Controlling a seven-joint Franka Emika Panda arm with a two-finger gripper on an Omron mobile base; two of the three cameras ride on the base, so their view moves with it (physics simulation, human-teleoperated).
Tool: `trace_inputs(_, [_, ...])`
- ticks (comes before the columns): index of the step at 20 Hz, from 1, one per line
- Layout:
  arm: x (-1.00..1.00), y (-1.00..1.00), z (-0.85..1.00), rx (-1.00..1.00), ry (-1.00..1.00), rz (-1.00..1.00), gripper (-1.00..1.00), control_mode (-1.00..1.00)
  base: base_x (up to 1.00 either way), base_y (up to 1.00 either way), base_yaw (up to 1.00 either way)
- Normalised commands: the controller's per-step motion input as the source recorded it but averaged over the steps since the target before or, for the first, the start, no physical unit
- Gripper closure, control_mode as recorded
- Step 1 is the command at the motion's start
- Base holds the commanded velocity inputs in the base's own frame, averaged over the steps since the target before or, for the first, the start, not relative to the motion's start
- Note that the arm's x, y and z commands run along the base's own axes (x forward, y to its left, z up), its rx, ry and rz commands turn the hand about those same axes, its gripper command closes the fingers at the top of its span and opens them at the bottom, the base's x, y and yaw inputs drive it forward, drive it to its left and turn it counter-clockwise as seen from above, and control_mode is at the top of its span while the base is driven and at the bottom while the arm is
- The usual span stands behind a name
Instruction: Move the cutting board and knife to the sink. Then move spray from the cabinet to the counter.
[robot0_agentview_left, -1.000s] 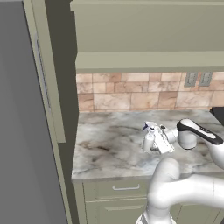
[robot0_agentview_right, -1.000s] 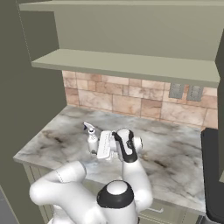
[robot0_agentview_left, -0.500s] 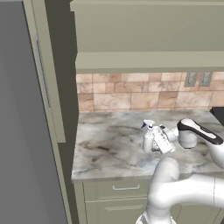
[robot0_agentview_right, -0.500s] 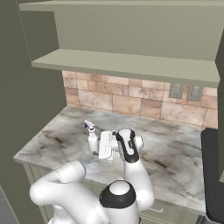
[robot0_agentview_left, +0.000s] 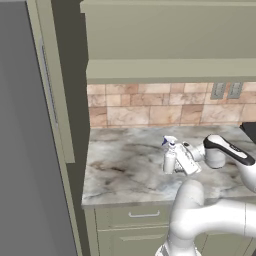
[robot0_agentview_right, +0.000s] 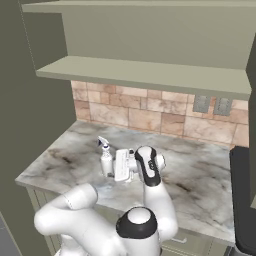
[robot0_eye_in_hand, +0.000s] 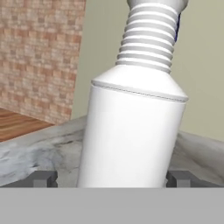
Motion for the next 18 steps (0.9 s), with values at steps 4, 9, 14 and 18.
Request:
trace_inputs(4, [0.12,-0.18,0.0,0.0,0.01,0.0,-1.0,-1.0,0.0,0.0,0.0])
trace_inputs(9, [0.08,-0.22,0.0,0.0,0.0,0.0,-1.0,-1.0,0.0,0.0,0.0])
trace_inputs(14, [0.0,-0.18,0.0,0.0,0.0,0.0,-1.0,-1.0,0.0,0.0,0.0])
trace_inputs(18, [0.0,-0.24,0.0,0.0,0.0,0.0,-1.0,-1.0,0.0,0.0,0.0])
